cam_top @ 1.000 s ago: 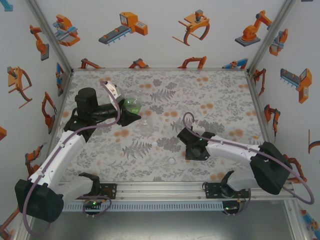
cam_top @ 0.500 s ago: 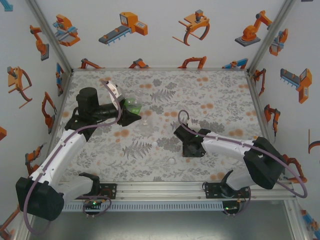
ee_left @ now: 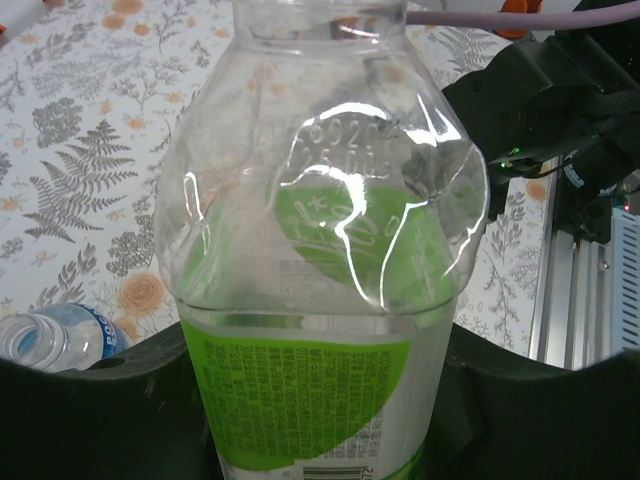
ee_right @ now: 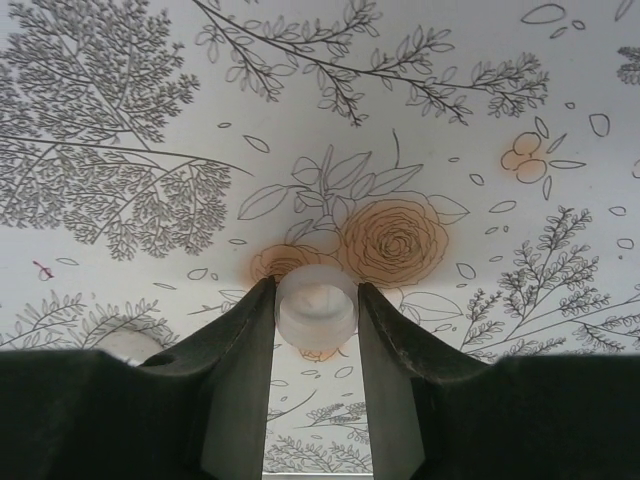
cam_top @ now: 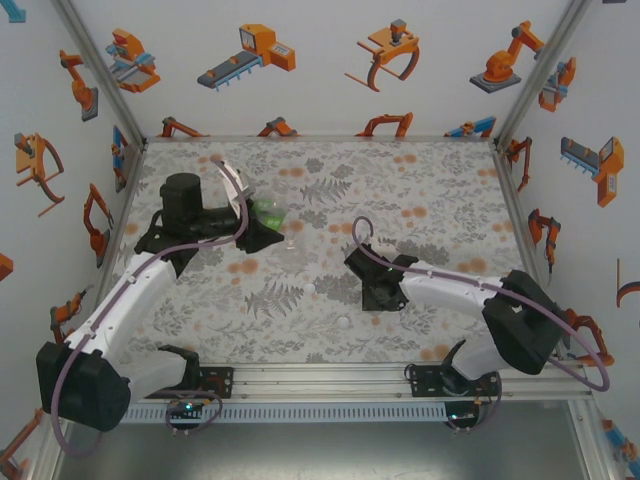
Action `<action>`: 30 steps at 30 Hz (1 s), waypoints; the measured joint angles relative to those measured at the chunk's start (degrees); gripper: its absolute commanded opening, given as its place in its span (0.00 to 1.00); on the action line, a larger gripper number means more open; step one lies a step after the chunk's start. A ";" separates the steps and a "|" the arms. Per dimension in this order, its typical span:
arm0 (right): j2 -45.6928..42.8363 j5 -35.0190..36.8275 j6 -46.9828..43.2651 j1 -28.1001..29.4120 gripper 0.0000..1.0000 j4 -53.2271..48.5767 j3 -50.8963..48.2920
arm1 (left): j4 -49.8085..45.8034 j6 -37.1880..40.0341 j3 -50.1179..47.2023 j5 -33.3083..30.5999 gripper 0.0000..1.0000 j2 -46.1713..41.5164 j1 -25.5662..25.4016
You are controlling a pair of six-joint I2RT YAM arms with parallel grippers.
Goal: Screw on the bottle caps
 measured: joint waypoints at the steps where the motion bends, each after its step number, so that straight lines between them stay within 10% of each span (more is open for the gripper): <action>1: 0.17 -0.55 -0.31 -0.35 0.34 0.31 0.37 | -0.42 -0.02 0.42 -0.02 0.11 0.48 -0.13; 30: 15.15 -10.62 -16.04 -11.19 0.46 1.70 16.63 | 6.51 -25.49 0.92 -14.38 0.00 5.16 -13.03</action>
